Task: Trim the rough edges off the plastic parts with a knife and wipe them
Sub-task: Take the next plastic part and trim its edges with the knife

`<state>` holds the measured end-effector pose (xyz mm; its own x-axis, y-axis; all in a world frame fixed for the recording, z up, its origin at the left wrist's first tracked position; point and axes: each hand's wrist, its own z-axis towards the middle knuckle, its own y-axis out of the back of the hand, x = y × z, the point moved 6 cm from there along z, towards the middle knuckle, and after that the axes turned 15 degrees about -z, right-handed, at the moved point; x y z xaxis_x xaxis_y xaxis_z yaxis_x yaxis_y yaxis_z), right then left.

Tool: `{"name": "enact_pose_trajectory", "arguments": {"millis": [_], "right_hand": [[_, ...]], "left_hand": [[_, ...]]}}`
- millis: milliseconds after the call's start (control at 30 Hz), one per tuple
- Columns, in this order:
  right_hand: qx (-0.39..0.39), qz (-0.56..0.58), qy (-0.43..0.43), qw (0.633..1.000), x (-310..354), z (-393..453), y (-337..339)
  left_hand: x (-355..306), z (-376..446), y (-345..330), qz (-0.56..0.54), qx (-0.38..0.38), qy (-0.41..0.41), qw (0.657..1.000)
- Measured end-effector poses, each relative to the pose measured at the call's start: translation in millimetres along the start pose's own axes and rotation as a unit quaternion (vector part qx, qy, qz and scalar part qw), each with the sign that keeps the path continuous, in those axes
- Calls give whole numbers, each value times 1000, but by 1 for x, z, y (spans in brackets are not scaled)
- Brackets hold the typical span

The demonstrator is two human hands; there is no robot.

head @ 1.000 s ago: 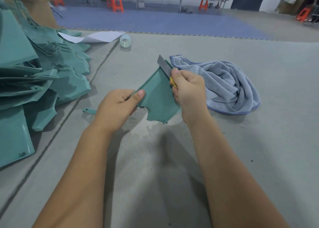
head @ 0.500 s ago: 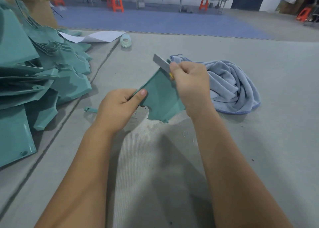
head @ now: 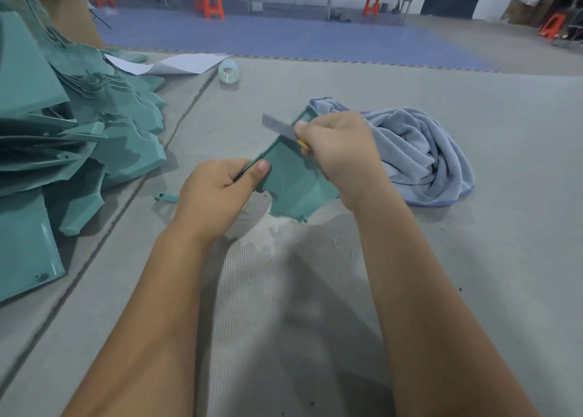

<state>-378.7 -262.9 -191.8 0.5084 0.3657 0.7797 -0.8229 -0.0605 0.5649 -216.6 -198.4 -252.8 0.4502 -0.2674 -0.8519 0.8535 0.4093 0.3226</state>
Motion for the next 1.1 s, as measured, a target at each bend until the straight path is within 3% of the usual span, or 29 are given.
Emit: {"name": "enact_pose_trajectory", "arguments": {"millis": [133,367,500,667,700,767,833,900,967,1100], "right_hand": [[28,-14,-30,999,-2,-1,-1],[-37,-64,-1,997,2,-3,1],[-123,-124,-16,984,-3,3,22],[-150,-129,-5,980,-5,3,24],[-148,-101,4,984,-4,2,22],[-136,91,-6,987,-9,1,19],[-86,342,-37,935,-15,1,15],[-67,468,-55,879,-19,2,11],[-81,486,-72,867,-23,2,9],[-110,396,-94,907,-33,2,2]], "left_hand": [[-3,-1,-1,8,-1,-8,1000],[-4,0,-2,15,-6,-1,1000],[-9,-2,-2,24,-3,-18,1000],[-12,-2,-2,39,-6,-25,999],[-12,-2,-2,38,-6,-29,999],[-13,-3,0,59,-14,-39,997],[-17,-3,2,108,-40,-56,992],[-19,-3,1,151,-59,-67,984],[-16,-1,-5,198,-49,-61,977],[-8,2,-19,275,-10,-39,961]]}}
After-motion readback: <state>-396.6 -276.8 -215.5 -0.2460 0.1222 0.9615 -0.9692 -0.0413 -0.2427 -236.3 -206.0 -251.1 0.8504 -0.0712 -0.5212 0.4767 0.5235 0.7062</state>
